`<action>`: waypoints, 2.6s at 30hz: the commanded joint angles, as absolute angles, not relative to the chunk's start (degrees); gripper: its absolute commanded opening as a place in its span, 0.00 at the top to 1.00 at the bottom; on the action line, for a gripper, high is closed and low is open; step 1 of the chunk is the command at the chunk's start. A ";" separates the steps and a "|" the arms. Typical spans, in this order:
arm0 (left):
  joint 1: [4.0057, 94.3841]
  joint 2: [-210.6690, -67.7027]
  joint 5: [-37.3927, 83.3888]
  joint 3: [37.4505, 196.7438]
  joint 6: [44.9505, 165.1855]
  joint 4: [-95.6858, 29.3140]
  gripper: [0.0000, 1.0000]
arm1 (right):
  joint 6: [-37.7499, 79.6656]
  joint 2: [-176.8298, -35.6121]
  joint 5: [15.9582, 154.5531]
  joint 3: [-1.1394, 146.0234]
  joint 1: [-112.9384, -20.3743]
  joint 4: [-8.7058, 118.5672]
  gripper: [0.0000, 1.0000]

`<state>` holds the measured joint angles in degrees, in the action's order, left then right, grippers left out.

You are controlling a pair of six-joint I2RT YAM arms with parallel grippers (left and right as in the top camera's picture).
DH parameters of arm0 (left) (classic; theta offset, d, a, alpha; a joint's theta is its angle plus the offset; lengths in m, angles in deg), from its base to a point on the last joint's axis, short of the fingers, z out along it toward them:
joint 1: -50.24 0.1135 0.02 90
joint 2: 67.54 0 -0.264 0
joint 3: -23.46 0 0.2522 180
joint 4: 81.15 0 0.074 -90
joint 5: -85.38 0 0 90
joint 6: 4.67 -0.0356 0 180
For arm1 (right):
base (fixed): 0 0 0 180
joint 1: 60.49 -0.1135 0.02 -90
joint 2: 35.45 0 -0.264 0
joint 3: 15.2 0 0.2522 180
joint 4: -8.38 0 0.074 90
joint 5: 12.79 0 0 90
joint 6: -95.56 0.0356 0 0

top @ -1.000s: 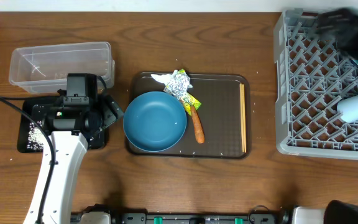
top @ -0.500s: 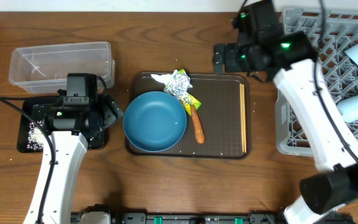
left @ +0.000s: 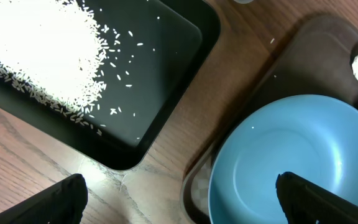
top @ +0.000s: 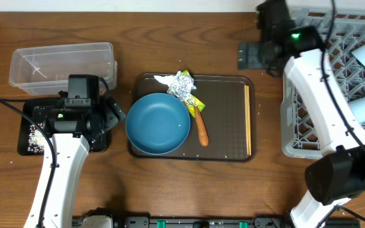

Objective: Sort waste into correct bins and load items into the dishwasher rack

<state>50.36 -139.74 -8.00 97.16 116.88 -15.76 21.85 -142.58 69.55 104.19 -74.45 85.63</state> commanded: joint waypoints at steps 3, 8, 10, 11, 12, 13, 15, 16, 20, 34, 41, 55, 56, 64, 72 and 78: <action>50.60 -139.02 -8.17 98.52 117.41 -15.60 0.00 | 21.40 -142.49 67.19 104.08 -69.01 86.26 0.01; 50.60 -139.02 -2.42 98.52 119.55 -15.60 0.00 | 21.26 -142.49 68.33 104.04 -65.42 86.22 0.01; 50.60 -139.02 -2.03 98.52 119.59 -15.62 0.00 | 21.15 -142.49 68.22 104.04 -64.20 86.22 0.01; 50.60 -139.02 -1.96 98.52 120.47 -15.65 0.00 | 21.15 -142.49 68.22 104.04 -63.67 86.24 0.01; 50.60 -139.00 -1.00 98.52 122.35 -15.58 0.00 | 21.15 -142.49 68.22 104.04 -63.26 86.22 0.01; 50.60 -139.02 0.81 98.52 123.66 -15.54 0.00 | 21.15 -142.49 68.22 104.04 -63.02 86.24 0.01; 50.41 -139.02 8.68 98.48 127.53 -15.60 0.00 | 21.15 -142.49 68.22 104.04 -62.75 86.24 0.01; 50.10 -139.02 12.97 98.41 129.17 -15.78 0.00 | 21.15 -142.49 68.22 104.04 -62.75 86.24 0.01; 45.36 -139.02 23.52 97.67 125.43 -21.18 0.00 | 21.15 -142.49 68.22 104.04 -62.78 86.24 0.01; 20.20 -146.23 6.10 98.28 121.78 -33.00 0.00 | 21.15 -142.49 68.24 104.04 -62.82 86.22 0.01; 20.22 -153.82 6.65 108.97 116.36 -22.42 0.00 | 21.15 -142.49 68.22 104.04 -62.82 86.22 0.01; 12.18 -167.02 6.61 119.15 113.49 -17.28 0.00 | 21.15 -142.49 68.22 104.04 -62.80 86.24 0.01; 11.28 -167.98 6.54 119.15 113.76 -17.63 0.00 | 21.15 -142.49 68.22 104.04 -62.80 86.22 0.01; 7.17 -174.61 6.15 119.15 119.18 -20.34 0.00 | 21.15 -142.49 68.22 104.04 -62.80 86.22 0.01; 4.07 -178.52 -2.62 119.15 121.03 -20.96 0.00 | 21.15 -142.49 68.22 104.04 -62.82 86.24 0.01; 1.91 -181.27 -5.77 119.15 122.04 -24.15 0.00 | 21.15 -142.49 68.22 104.04 -62.80 86.24 0.01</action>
<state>2.61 -179.72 -2.01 118.39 120.47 -23.84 21.61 -142.58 68.59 104.17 -62.91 86.18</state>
